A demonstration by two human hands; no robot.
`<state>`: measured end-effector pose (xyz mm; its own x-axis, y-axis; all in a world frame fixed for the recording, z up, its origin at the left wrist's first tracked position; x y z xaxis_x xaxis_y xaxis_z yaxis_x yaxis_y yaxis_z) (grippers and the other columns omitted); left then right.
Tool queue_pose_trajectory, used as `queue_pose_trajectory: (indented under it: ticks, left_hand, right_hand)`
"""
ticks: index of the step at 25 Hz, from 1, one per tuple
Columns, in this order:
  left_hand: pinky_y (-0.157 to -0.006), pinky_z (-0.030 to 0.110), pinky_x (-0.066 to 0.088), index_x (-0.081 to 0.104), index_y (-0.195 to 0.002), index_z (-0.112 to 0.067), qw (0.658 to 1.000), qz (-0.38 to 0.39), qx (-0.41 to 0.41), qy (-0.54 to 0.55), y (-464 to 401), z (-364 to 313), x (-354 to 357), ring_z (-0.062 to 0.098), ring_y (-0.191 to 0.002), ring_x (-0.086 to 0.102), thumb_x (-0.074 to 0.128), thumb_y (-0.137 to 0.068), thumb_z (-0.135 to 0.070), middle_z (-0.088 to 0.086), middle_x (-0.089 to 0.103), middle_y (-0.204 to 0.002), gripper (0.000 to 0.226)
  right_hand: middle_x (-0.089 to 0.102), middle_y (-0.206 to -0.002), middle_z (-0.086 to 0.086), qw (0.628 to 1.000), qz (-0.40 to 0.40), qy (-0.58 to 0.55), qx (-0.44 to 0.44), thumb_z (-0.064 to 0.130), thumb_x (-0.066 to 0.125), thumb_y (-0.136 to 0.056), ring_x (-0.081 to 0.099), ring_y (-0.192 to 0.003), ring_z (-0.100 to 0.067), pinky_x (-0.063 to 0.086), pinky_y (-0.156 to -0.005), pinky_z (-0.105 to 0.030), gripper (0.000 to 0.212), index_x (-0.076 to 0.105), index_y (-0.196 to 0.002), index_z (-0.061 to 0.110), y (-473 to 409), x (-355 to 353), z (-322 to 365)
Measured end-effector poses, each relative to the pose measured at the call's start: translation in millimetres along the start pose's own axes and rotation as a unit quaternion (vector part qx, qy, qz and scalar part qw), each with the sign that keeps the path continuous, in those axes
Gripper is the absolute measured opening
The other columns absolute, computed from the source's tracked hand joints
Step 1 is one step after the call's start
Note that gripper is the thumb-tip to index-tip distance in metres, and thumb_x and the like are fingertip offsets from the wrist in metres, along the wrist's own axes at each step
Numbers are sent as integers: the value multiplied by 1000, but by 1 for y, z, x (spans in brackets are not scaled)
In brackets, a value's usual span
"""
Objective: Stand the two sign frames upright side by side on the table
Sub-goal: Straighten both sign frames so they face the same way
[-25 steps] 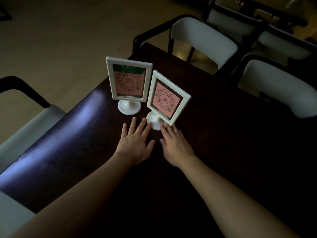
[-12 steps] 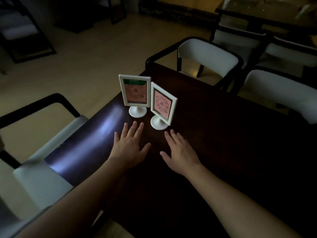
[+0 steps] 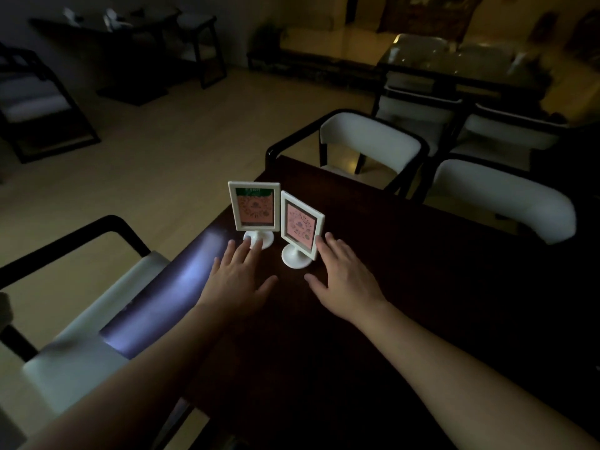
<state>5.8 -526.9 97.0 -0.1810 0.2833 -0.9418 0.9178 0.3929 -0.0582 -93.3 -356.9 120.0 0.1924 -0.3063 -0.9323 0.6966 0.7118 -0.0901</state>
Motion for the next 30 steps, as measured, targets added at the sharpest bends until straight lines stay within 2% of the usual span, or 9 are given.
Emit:
queue_pose_trajectory:
  ticks: [5,9,11,14,18,23,30]
  left_hand:
    - [-118,55,11,12,-157,-22,997,-35,73,12,-64,20,-47,31,-150,2,52,-88,-60,5,14,-165,88]
    - [-116,55,23,20,-155,-16,989,-39,139,22,-115,35,-83,34,-149,12,63,-87,-46,10,26,-160,86]
    - [-114,52,29,22,-154,-16,986,-32,163,5,-142,40,-93,35,-145,23,67,-85,-40,11,32,-157,86]
    - [-108,48,36,28,-152,-17,980,-3,193,-42,-178,39,-99,32,-134,40,70,-84,-35,10,41,-150,82]
    - [-96,40,46,37,-149,-20,972,57,223,-42,-212,26,-93,25,-124,48,65,-91,-32,5,47,-142,66]
    - [-92,41,51,52,-138,-19,957,114,259,-58,-228,8,-74,23,-115,53,64,-91,-27,5,53,-130,49]
    - [-82,34,50,67,-120,-19,952,145,269,-35,-236,7,-64,19,-104,58,61,-94,-29,3,60,-119,29]
  right_hand:
    - [17,-166,-7,999,-34,6,37,44,59,-95,16,-151,-30,26,-116,-43,79,16,-157,20,-41,-19,28]
    - [24,-164,-9,995,-56,30,77,37,60,-96,20,-149,-29,28,-115,-43,73,23,-156,16,-79,-27,50]
    - [27,-162,-9,992,-64,48,96,30,59,-97,24,-148,-28,29,-114,-42,68,27,-155,15,-97,-30,54]
    - [36,-157,-9,986,-67,90,126,18,61,-95,31,-143,-27,35,-109,-42,63,33,-152,14,-118,-32,55]
    - [51,-137,-7,977,-59,146,141,14,63,-92,45,-124,-28,45,-93,-43,54,47,-143,14,-137,-36,50]
    - [57,-124,-6,971,-35,162,172,24,66,-93,49,-115,-26,44,-91,-42,38,60,-129,15,-153,-39,36]
    - [63,-109,-3,973,-28,154,168,20,66,-92,54,-104,-23,40,-79,-35,21,70,-113,17,-162,-35,34]
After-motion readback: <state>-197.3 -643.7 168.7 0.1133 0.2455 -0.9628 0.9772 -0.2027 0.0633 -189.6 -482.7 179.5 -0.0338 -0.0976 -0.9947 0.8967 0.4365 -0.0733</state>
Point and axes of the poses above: each hand's wrist, its own y-axis away from the middle knuckle, its own x-axis out of the palm, z = x × y, the point moved 10 cm from there along -y, towards the middle knuckle
